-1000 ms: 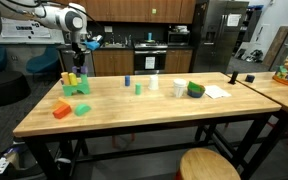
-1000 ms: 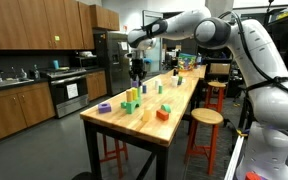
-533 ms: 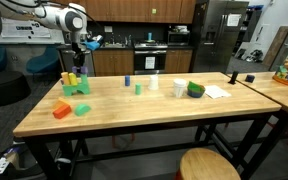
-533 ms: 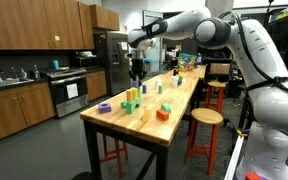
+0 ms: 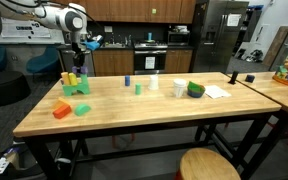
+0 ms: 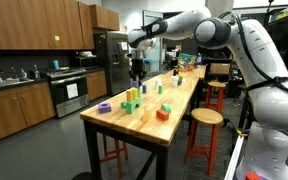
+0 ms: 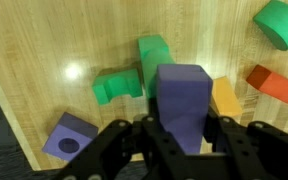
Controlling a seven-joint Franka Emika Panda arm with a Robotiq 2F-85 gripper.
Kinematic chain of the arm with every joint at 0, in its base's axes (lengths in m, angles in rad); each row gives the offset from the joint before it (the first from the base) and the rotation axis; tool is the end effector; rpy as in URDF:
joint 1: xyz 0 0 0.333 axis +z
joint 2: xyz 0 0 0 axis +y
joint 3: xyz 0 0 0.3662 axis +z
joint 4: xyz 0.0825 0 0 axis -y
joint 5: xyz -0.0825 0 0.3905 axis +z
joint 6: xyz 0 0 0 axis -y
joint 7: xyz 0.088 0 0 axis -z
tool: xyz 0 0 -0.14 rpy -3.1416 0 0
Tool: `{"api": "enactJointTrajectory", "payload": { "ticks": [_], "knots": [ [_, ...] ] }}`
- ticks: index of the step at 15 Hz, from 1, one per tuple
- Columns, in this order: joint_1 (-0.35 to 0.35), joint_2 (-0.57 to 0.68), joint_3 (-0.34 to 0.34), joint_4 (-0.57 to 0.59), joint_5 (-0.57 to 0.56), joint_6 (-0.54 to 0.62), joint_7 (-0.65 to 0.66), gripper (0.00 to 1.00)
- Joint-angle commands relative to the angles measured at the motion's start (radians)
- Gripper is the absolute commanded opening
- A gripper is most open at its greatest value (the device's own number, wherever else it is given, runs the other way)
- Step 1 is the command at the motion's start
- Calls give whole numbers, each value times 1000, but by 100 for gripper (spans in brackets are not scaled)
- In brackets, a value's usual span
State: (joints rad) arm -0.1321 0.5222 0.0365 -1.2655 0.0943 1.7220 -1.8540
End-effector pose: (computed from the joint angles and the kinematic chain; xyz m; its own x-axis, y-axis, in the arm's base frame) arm 0.7292 -0.0640 0.4612 -0.1620 0.9789 0.1242 0.9854 0.1672 -0.0329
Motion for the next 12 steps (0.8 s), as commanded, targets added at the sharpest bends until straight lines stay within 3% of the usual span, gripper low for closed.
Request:
{"api": "enactJointTrajectory", "payload": {
  "ticks": [1,12],
  "knots": [
    [0,-3,5,14,-6,-15,7,16],
    [2,-11,26,9,-3,-21,-40,16]
  ]
}}
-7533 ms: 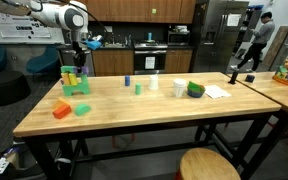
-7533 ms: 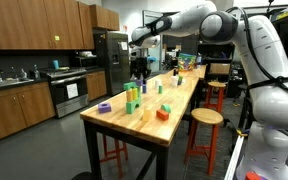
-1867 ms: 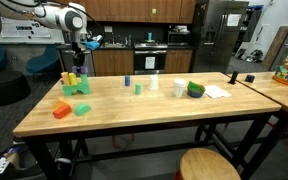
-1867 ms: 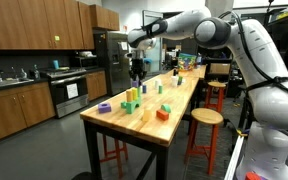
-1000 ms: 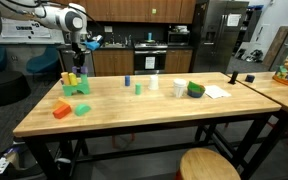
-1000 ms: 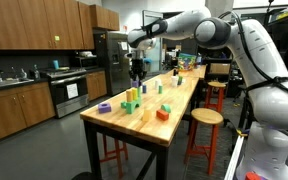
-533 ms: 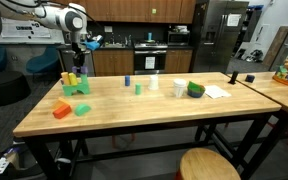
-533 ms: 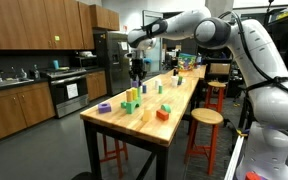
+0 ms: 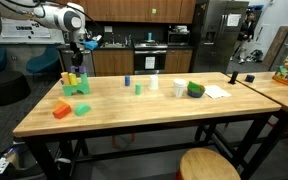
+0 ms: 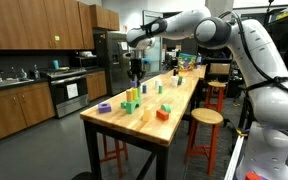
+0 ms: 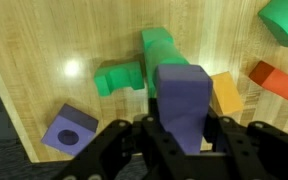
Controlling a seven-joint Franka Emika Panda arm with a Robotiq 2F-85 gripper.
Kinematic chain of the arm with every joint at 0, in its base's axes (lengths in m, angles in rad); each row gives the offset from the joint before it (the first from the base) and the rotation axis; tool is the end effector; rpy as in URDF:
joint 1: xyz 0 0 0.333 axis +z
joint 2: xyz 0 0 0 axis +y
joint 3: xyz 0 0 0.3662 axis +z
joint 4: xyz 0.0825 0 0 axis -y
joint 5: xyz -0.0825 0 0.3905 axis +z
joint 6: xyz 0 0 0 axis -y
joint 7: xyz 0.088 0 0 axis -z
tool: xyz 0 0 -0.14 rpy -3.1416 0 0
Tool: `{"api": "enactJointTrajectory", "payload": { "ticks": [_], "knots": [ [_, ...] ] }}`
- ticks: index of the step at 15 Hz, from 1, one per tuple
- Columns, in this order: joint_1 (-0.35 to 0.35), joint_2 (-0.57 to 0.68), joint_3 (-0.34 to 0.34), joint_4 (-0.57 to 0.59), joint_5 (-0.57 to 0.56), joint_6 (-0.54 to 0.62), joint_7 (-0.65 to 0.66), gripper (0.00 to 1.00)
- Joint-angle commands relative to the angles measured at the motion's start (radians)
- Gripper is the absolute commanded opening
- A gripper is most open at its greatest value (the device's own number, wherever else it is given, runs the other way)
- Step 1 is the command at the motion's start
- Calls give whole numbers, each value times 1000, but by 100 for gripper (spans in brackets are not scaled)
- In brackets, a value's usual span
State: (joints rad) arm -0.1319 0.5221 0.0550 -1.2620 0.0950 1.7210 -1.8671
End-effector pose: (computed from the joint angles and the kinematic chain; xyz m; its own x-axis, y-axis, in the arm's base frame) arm 0.7304 -0.0533 0.4633 -0.1911 0.9725 0.1333 0.9802 0.1961 -0.0256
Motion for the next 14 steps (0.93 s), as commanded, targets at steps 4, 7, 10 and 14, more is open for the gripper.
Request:
{"api": "enactJointTrajectory", "payload": {
  "ticks": [4,7,10,14],
  "knots": [
    [1,-11,14,5,-10,-24,-78,16],
    [2,-11,12,5,-11,-24,-101,16],
    [2,-10,11,6,-11,-23,-111,16],
    [3,-8,10,9,-11,-24,-115,16]
  ]
}}
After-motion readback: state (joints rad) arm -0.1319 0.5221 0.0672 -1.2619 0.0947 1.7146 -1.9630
